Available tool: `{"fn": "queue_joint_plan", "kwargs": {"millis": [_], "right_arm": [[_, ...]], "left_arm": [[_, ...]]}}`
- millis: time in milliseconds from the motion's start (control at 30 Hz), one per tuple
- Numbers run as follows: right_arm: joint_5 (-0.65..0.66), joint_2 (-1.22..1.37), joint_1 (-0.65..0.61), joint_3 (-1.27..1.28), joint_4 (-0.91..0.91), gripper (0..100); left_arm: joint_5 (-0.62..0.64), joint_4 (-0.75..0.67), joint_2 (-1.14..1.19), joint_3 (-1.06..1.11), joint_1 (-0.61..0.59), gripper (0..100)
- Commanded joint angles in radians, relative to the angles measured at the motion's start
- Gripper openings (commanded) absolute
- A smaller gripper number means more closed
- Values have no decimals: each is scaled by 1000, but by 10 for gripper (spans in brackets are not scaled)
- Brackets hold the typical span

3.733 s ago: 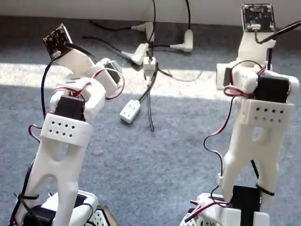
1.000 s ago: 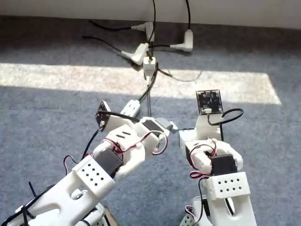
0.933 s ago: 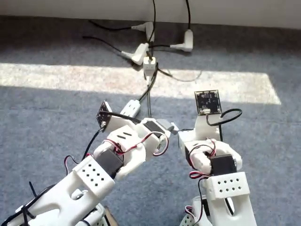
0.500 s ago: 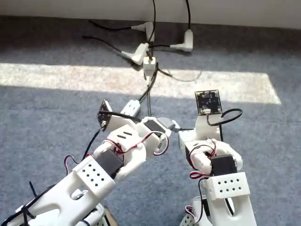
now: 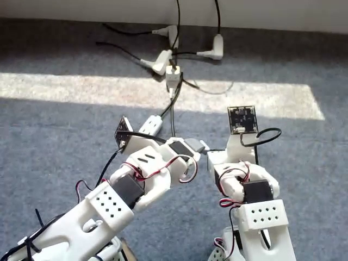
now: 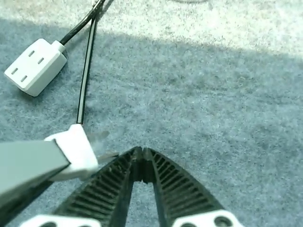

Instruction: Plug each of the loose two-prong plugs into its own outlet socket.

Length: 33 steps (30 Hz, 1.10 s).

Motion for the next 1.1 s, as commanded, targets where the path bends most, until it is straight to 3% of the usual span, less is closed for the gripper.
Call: {"fn": "queue_joint_plan", "kwargs": {"millis": [0, 367, 667, 867, 1067], "right_arm": [[-15, -12, -10, -5, -45, 25], [-15, -21, -13, 61, -133, 25], [-15, -22, 16, 50, -120, 25], [-14, -22, 104, 15, -21, 25], [-15, -21, 143, 18, -39, 25]], "left_arm": [[6, -17, -33, -51, 56, 7], [0, -21, -325, 71, 58, 7], [-63, -46, -217, 54, 38, 7], [-58, -81, 10, -39, -166, 7], [-57, -78, 231, -154, -325, 7]]}}
